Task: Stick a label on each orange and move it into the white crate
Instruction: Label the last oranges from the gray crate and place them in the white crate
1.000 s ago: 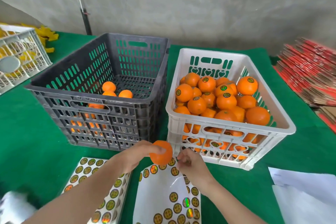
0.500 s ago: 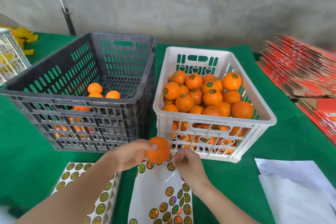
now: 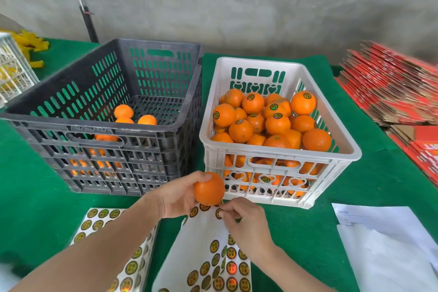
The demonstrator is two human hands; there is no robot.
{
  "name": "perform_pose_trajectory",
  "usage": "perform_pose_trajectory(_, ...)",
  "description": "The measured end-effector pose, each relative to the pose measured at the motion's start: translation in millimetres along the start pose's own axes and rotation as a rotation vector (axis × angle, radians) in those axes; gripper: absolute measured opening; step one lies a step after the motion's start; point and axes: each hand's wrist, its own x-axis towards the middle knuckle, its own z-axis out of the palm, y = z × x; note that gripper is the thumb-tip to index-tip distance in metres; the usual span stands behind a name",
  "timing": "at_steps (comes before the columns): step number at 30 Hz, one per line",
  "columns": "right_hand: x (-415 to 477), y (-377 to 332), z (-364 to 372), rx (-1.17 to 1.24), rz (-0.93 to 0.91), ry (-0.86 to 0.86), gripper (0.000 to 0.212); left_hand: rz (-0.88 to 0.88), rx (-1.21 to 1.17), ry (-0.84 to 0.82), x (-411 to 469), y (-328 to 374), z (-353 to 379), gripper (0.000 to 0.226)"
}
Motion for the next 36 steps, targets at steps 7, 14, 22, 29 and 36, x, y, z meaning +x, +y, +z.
perform_pose_trajectory(7,-11.6,-1.7,1.2,0.185,0.157,0.006,0.02,-0.036,0.247,0.047,4.4,-1.4,1.5,0.048)
perform_pose_trajectory(14,-8.4,2.4,-24.3,0.38,0.51,-0.001,0.022,-0.011,0.705,0.104,12.4,-16.1,0.9,0.026)
perform_pose_trajectory(22,20.9,-36.8,-60.4,0.449,0.325,-0.186,0.033,0.195,0.009,-0.125,-7.5,-3.1,12.6,0.075)
perform_pose_trajectory(29,35.3,-57.4,-64.0,0.202,0.185,-0.223,0.019,0.224,-0.069,-0.179,-15.1,9.1,26.5,0.084)
perform_pose_trajectory(36,30.8,-56.6,-51.4,-0.037,0.012,-0.074,0.019,0.215,-0.053,-0.171,-16.8,14.3,29.9,0.073)
